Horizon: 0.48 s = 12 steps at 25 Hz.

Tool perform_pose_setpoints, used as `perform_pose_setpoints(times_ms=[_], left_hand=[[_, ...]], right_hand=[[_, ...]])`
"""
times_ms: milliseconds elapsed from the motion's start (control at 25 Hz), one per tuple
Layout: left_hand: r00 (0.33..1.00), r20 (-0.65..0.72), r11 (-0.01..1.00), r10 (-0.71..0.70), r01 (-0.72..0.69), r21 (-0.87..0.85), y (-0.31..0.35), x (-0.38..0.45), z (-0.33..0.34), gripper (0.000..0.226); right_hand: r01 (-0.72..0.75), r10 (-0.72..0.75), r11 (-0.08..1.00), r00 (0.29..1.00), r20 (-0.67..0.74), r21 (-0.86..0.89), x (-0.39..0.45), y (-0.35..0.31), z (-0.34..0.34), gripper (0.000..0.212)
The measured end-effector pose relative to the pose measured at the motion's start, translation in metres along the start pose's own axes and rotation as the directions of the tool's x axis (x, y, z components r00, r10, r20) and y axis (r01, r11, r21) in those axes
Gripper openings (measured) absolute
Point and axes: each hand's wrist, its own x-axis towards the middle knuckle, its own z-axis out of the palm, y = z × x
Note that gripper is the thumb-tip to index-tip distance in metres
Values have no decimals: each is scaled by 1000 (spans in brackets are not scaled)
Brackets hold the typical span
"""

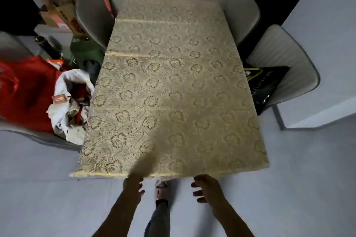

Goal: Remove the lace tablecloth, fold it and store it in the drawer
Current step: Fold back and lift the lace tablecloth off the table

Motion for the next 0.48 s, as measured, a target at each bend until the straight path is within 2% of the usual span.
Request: perform_pose_setpoints(times_ms=[80,200,320,440,480], left_hand=[[998,6,998,-61,61,7,-4,27,-1,27],[982,113,980,-149,162,-115,-7,39,-3,18],[989,124,964,-85,113,-240,-8,31,-2,11],[998,57,976,41,-27,-216,-16,19,-10,11],[1000,22,974,23,-17,-227,-16,9,-13,16]], right_hand=[[-34,33,998,999,-23,-51,22,-8,14,17],[-117,118,985,993,5,-124,33,-17,28,18],[-173,177,979,984,24,-109,28,-26,33,21],[-341,338,940,937,87,23,19,-27,40,22],[-393,386,919,915,117,45,15,-28,41,24]])
